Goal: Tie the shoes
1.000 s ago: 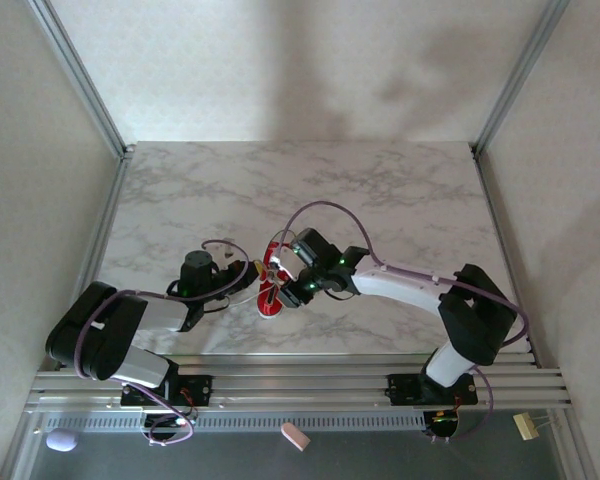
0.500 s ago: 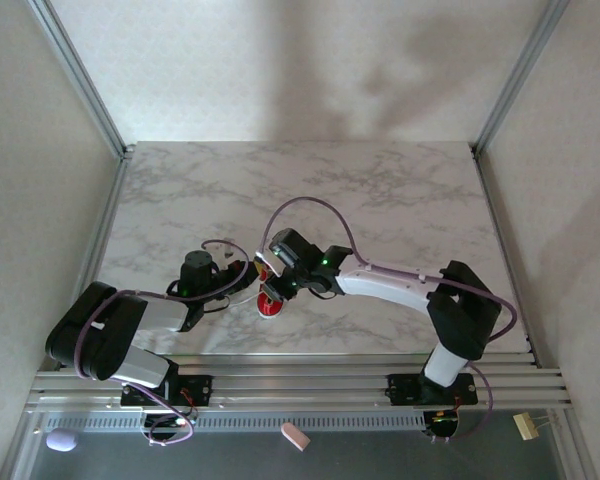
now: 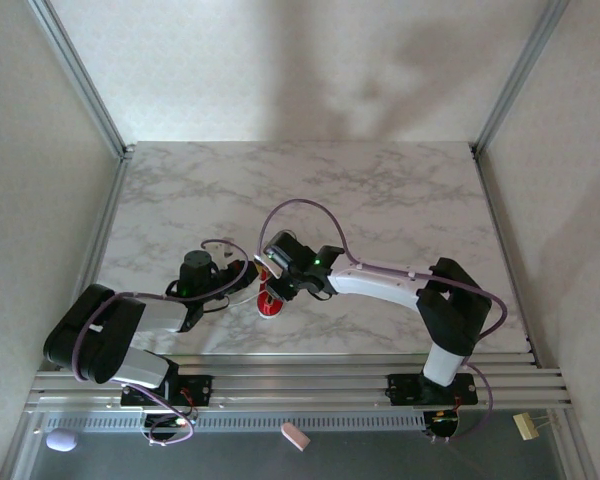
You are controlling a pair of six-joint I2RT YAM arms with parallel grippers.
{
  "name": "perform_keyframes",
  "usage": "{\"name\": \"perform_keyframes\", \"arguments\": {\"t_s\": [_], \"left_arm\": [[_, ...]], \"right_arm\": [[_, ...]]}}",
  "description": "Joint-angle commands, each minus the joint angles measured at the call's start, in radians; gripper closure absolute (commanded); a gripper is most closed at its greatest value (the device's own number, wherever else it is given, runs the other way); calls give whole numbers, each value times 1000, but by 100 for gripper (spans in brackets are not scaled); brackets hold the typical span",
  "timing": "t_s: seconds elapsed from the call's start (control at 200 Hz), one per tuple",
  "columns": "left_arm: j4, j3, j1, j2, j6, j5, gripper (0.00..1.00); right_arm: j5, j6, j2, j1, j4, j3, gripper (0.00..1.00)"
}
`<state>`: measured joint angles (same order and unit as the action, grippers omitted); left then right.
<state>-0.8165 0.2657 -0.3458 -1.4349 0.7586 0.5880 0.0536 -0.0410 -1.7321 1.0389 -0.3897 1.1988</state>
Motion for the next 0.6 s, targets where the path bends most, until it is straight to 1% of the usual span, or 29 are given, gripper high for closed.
{"name": "perform_keyframes", "arguments": {"t_s": [0.0, 0.11, 0.315, 0.39, 0.48, 0.596], "left_arm": [[-3, -4, -7, 17, -19, -5, 100], [-7, -8, -7, 16, -18, -8, 100], [-5, -12, 0, 21, -17, -14, 100], [-1, -17, 7, 25, -16, -17, 100], [3, -22, 16, 29, -17, -25, 100], [20, -23, 25, 33, -17, -41, 100]], "right_arm": [[23, -8, -6, 10, -12, 10, 68], [26, -10, -7, 9, -11, 8, 73], [40, -11, 20, 10, 3, -27, 91], [41, -8, 45, 10, 16, -53, 96], [23, -1, 80, 9, 43, -93, 100], [-21, 10, 113, 2, 77, -139, 100]]}}
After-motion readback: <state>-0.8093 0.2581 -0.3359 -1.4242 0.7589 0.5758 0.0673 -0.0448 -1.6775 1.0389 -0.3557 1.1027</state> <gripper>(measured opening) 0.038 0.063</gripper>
